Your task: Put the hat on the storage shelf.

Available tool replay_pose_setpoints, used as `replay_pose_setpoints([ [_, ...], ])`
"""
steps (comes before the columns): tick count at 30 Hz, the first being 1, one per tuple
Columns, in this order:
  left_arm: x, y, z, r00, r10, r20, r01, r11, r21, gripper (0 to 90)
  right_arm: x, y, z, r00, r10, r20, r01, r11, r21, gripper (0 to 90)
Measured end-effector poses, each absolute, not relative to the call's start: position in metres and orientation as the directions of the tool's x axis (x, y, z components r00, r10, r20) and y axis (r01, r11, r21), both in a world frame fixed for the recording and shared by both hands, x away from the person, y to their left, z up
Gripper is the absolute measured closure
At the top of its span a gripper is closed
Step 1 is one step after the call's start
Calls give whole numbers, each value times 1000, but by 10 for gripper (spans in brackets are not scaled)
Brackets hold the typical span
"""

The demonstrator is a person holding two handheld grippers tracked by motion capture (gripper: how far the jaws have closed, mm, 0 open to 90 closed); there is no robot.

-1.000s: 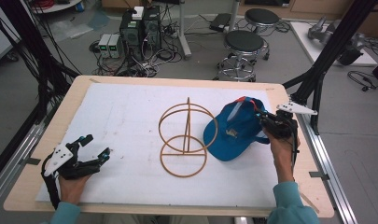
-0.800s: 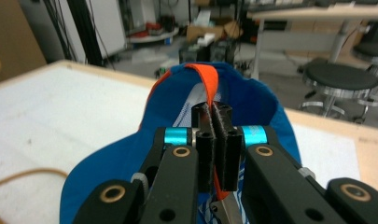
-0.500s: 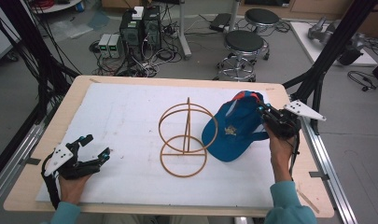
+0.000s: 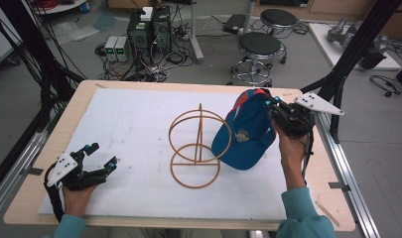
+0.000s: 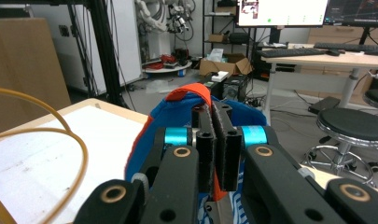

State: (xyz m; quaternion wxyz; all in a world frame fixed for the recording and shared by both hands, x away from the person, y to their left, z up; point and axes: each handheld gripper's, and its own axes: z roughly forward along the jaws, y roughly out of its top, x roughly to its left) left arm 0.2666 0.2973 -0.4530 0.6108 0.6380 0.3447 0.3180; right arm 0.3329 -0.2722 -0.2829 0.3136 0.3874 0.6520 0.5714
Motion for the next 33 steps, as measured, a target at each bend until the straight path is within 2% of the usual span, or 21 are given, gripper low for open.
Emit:
replay_pose_setpoints([
  [11,267,297,-453,562,827,-18,52,-14,999,154,337,-235,-257,-536,844,3,131,80,988,883],
  [33,267,297,-453,562,827,-16,51,-15,999,155,321,-175,-235,-688,726,2,81,75,994,883],
])
